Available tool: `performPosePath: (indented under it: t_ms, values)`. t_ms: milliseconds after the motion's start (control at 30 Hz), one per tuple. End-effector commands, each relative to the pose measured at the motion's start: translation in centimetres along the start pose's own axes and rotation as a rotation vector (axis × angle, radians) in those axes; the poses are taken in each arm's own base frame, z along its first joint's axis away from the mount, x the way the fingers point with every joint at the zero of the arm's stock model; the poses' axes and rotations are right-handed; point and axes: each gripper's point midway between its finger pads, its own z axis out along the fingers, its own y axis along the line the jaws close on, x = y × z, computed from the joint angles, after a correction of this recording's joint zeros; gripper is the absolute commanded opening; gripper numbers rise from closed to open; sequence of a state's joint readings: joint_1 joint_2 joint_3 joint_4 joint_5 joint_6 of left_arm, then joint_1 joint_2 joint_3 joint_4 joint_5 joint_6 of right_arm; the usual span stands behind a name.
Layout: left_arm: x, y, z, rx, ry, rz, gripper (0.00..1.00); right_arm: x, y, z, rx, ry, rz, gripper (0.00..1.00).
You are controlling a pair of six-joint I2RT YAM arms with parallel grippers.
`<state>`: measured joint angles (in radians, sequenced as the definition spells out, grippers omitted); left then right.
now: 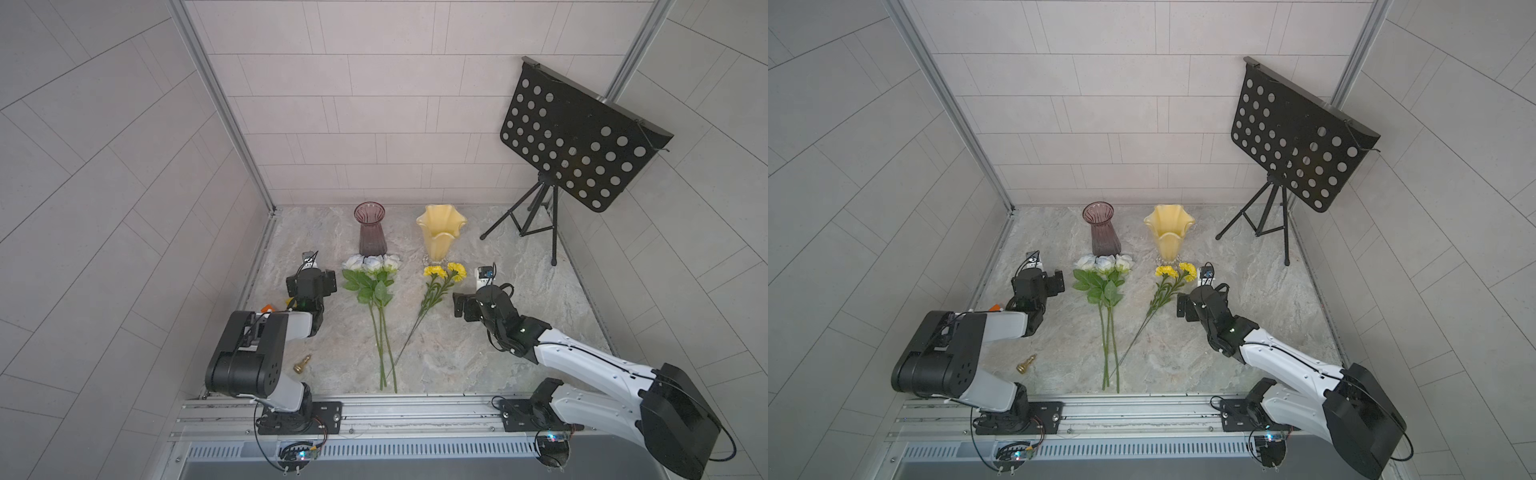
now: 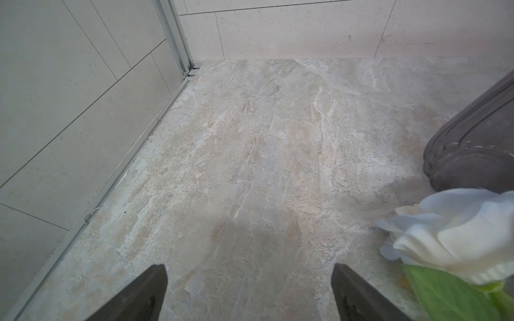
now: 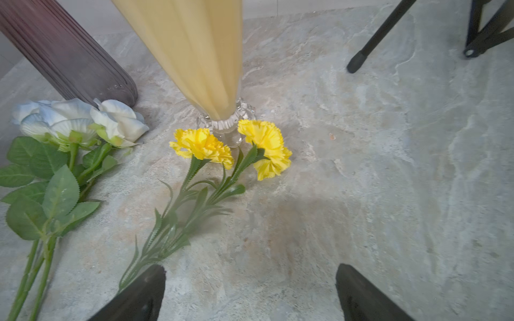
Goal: Arrange the flowers in different vases according to their colors
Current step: Pick up the flower at the center of the board.
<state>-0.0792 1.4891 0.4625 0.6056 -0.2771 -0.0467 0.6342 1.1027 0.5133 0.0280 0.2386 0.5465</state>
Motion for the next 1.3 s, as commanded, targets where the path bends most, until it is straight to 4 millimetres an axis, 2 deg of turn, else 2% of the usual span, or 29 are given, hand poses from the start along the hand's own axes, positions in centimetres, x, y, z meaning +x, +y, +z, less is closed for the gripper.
performPosePath:
  t_ms: [0,67,133,167,233,300,367,400,533,600,633,700,800,933,1033,1167,1267]
  values:
    - [-4.3,1.0,-2.5,-0.081,0.106,-0.086,1.00,-1.3,0.7,0.1,-0.004,-0.012,0.070,0.98]
    - [-5.7,-2.2,-4.1,0.078,0.197,-0.155,1.00,-1.2,-0.2,0.0,0.037,-0.017,0.109,0.98]
    - [-5.9,-7.5,-6.4,0.308,0.241,-0.187,1.00,-1.0,-0.1,-0.2,-0.003,-0.014,0.131,0.98]
    - [-5.7,-9.4,-7.5,0.372,0.253,-0.204,1.00,-1.0,0.3,-0.3,-0.036,-0.014,0.130,0.98]
    - [-4.9,-12.6,-10.0,0.451,0.266,-0.181,1.00,-1.2,1.0,-0.6,-0.086,-0.020,0.126,0.98]
    - [-4.0,-14.5,-11.9,0.491,0.276,-0.119,1.00,-1.2,1.4,-0.6,-0.108,-0.017,0.120,0.98]
    - [-3.5,-14.1,-12.7,0.476,0.289,-0.089,1.00,-0.9,1.4,-0.3,-0.103,-0.007,0.113,0.94]
    - [-3.4,-13.0,-12.8,0.432,0.281,-0.080,1.00,-0.8,1.5,-0.2,-0.102,0.004,0.112,0.92]
    - [-3.3,-5.7,-13.3,0.135,0.180,-0.201,1.00,0.0,2.3,0.3,-0.133,0.055,0.122,0.73]
    - [-2.9,-3.4,-14.0,0.082,0.099,-0.293,1.00,0.8,2.6,0.5,-0.151,0.093,0.154,0.60]
    - [-2.5,-2.6,-14.5,0.082,0.063,-0.347,1.00,1.4,2.7,0.5,-0.148,0.126,0.194,0.58]
    - [-1.8,-2.3,-15.0,0.142,0.001,-0.448,1.00,2.7,3.1,0.4,-0.160,0.203,0.273,0.54]
    - [-1.6,-4.1,-15.8,0.323,-0.083,-0.537,1.00,4.6,4.4,0.2,-0.201,0.267,0.394,0.52]
    - [-1.2,-3.9,-16.3,0.355,-0.109,-0.543,1.00,6.1,5.7,0.3,-0.241,0.271,0.512,0.52]
    - [-1.0,-3.7,-16.0,0.333,-0.100,-0.541,1.00,7.3,6.7,0.8,-0.221,0.312,0.503,0.52]
    - [-0.4,-4.8,-15.6,0.349,-0.041,-0.503,1.00,8.9,8.3,1.6,-0.182,0.375,0.472,0.49]
    - [-1.0,-5.4,-15.5,0.350,-0.007,-0.466,1.00,9.4,9.2,1.9,-0.148,0.387,0.441,0.48]
